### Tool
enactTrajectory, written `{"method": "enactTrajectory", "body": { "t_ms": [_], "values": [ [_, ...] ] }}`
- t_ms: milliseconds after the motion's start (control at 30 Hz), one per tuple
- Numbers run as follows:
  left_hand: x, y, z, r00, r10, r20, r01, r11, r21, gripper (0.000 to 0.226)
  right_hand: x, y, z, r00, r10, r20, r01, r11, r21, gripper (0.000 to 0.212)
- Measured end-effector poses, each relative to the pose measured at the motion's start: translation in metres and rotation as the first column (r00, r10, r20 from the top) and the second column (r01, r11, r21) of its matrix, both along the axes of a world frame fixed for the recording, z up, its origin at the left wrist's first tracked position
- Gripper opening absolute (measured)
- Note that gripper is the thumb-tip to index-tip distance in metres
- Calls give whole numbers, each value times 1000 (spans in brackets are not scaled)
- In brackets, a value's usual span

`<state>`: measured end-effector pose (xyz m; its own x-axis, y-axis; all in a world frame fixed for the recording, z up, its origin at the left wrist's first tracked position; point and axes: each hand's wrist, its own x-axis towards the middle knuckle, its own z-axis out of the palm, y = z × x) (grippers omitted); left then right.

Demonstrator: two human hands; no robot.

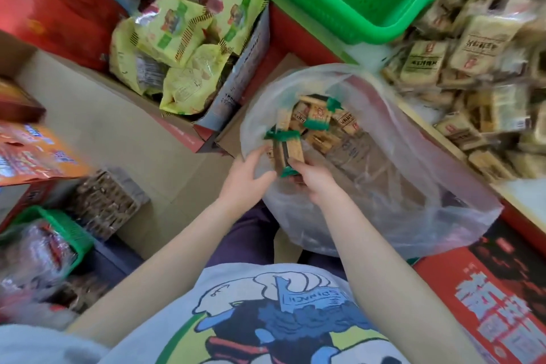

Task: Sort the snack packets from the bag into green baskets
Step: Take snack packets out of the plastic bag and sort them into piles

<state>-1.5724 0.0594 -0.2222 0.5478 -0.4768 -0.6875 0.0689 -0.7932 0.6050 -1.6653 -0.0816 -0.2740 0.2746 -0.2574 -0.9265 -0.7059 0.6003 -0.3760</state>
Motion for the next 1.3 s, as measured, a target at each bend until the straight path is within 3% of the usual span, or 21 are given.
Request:
{"method": "enactTrajectory", "body": {
  "t_ms": [100, 200, 300, 400, 500, 633, 700, 767, 933, 1100, 1200, 1300],
  "values": [
    [-3, -15, 23, 940, -86, 331, 51, 992, 114, 56, -24, -32, 33, 992, 117, 42, -110, 985, -136, 33],
    [-11, -43, 44, 812, -280, 512, 367, 927, -75, 64, -61, -68, 79, 978, 112, 174, -99, 992, -81, 27],
    [-30, -96, 76, 809, -433, 398, 555, 786, -272, 68, -100, -103, 121, 946, -85, 313, 68, 996, 64, 22],
    [-54, -151, 110, 799, -428, 423, 592, 684, -427, 43, -135, -134, 160, 891, -278, 360, 234, 959, 162, 29],
    [-78, -197, 137, 799, -468, 376, 598, 678, -427, 26, -169, -156, 180, 879, -319, 353, 308, 947, 89, 30],
    [-113, -248, 163, 793, -589, 158, 608, 745, -274, 21, -222, -174, 192, 853, -323, 410, 398, 911, -112, 66],
    [-138, -270, 168, 759, -646, 81, 639, 713, -289, 24, -254, -177, 202, 831, -312, 460, 428, 887, -174, 58],
    [-170, -294, 167, 736, -675, 62, 648, 675, -353, 38, -289, -181, 205, 842, -304, 445, 446, 857, -259, 31],
    [-269, -347, 146, 818, -571, 71, 543, 727, -420, 45, -373, -203, 192, 788, -507, 349, 609, 724, -324, 17],
    [-349, -393, 117, 870, -493, 29, 459, 785, -416, 28, -442, -249, 181, 625, -712, 320, 768, 487, -416, 21],
    [-378, -418, 89, 795, -593, 128, 603, 747, -282, 44, -469, -288, 177, 489, -781, 389, 850, 326, -413, 12],
    [-402, -428, 65, 655, -732, 189, 754, 648, -107, 54, -481, -321, 167, 395, -800, 452, 902, 245, -355, 11]
  ]
}}
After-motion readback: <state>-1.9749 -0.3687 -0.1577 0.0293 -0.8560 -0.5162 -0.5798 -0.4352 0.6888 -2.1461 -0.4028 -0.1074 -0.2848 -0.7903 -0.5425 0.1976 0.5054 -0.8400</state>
